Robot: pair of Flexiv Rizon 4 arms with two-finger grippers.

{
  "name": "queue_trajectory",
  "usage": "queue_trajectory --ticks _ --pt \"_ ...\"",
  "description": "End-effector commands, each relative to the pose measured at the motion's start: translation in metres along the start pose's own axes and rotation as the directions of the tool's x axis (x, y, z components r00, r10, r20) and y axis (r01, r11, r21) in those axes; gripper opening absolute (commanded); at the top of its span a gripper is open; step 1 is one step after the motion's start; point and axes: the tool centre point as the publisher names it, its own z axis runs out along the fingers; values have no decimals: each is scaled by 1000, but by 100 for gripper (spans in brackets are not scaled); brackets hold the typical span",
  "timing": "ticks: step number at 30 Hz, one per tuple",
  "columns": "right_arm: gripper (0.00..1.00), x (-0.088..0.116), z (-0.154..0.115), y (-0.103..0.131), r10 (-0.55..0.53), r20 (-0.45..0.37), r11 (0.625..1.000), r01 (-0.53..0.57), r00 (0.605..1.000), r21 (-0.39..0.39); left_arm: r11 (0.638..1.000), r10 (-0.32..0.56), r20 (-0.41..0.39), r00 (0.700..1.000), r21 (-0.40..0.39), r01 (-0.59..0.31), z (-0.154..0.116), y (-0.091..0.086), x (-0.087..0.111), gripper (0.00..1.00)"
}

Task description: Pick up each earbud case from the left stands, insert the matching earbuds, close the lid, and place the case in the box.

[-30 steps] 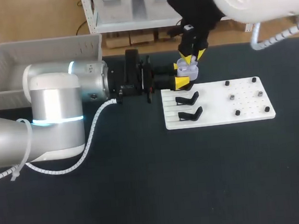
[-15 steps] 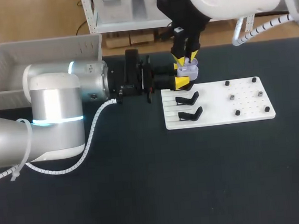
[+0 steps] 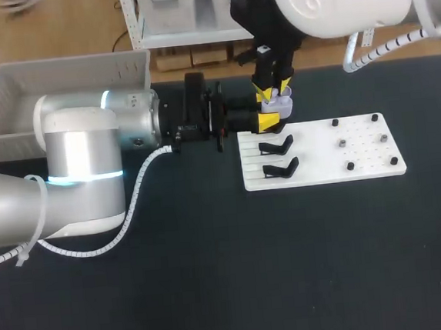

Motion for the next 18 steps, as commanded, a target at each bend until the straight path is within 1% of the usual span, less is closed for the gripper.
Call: queue_trajectory --ticks 1,18 --pt "0 -2 1 0 0 -7 1000 0 1000 0 1000 3 1 1000 -6 -3 0 -2 0 0" --pt "0 -5 5 -5 20 -2 1000 -20 1000 -3 1000 3 1 1000 -6 -3 0 -2 0 0"
